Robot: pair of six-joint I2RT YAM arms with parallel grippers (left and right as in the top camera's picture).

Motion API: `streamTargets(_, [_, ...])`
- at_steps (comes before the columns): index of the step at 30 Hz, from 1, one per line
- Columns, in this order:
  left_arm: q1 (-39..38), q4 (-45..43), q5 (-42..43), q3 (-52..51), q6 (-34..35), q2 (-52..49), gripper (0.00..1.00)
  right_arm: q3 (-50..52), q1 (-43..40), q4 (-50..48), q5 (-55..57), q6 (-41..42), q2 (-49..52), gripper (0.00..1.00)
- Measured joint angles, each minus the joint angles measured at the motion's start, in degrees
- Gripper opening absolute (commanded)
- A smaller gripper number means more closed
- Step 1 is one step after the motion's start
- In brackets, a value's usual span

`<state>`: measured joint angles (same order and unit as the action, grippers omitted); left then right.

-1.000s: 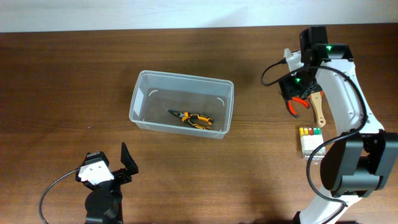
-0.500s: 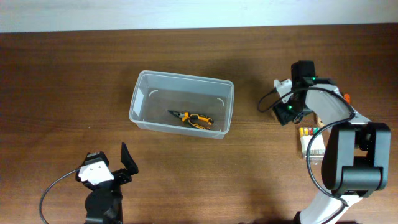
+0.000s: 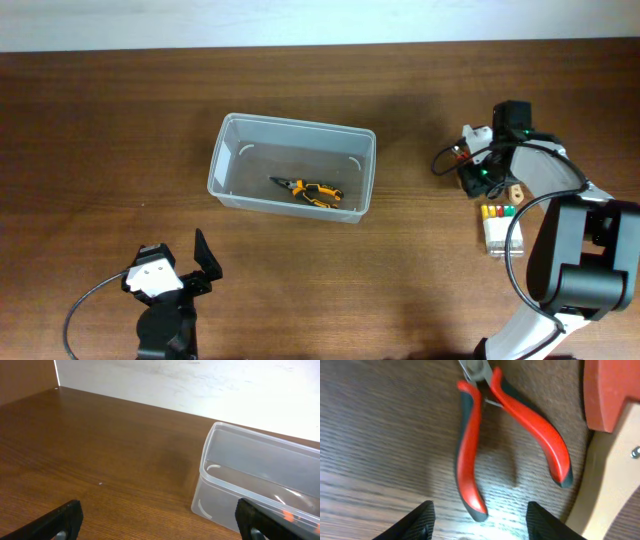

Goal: Pack container
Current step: 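Lower the right gripper and grasp the red-handled cutters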

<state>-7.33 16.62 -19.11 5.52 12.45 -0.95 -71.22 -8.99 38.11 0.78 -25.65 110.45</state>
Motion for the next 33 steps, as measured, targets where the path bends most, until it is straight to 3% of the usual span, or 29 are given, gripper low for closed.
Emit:
streamTargets(16, [0.0,0.0,0.0,0.0,0.0,0.0,0.99,-0.02,0.83,-7.02,-2.73,-3.76,2.54,0.57])
streamTargets(21, [0.0,0.0,0.0,0.0,0.0,0.0,0.99,-0.02,0.83,-7.3,-3.26,-4.26,2.64,0.45])
streamTargets(26, [0.0,0.0,0.0,0.0,0.0,0.0,0.99,-0.02,0.83,-6.64,-4.07,-4.37,2.71,0.45])
streamTargets(33, [0.0,0.0,0.0,0.0,0.0,0.0,0.99,-0.02,0.83,-5.31,-5.29,-4.31,2.71,0.24])
